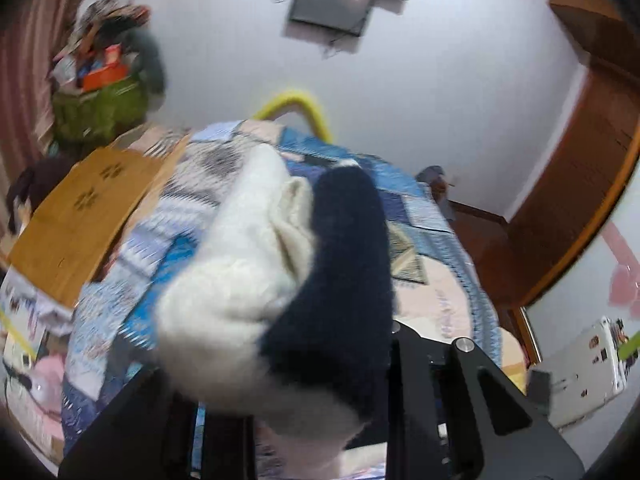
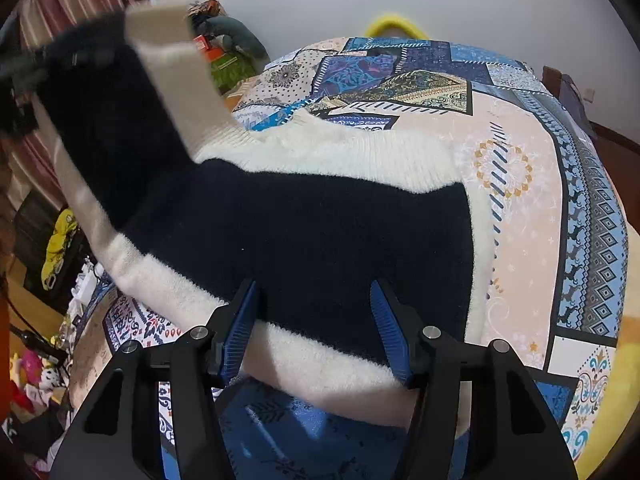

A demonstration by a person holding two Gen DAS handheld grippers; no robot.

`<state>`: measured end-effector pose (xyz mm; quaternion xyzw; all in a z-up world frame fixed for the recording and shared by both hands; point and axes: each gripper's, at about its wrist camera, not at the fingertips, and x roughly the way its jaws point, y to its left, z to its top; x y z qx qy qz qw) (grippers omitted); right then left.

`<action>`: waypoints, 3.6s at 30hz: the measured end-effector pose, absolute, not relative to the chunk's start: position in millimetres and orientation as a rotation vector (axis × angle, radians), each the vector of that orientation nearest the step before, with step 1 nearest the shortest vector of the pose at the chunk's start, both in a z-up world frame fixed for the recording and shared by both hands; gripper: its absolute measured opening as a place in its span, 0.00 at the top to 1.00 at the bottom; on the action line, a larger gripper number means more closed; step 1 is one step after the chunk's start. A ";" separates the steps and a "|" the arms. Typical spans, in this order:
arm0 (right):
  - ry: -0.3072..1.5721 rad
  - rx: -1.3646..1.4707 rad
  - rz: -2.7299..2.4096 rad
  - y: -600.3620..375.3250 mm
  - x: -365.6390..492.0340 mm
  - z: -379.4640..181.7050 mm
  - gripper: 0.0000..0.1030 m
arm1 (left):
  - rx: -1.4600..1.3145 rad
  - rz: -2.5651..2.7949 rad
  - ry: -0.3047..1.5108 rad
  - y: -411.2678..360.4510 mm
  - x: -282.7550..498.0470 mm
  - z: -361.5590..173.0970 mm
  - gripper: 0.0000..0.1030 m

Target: Fold small clothes

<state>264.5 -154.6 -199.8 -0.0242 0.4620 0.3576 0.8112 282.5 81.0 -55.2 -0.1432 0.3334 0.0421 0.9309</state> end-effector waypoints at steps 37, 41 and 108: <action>0.957 -0.008 0.708 -204.1 300.0 -197.2 0.48 | -0.149 -0.154 0.930 30.8 278.0 -121.7 0.32; 0.946 -0.009 0.678 -202.5 321.4 -198.8 0.48 | -0.175 -0.145 1.008 42.8 282.8 -157.7 0.32; 0.863 -0.108 0.720 -215.1 239.2 -147.2 0.71 | -0.177 0.061 0.961 119.8 189.9 -182.2 0.27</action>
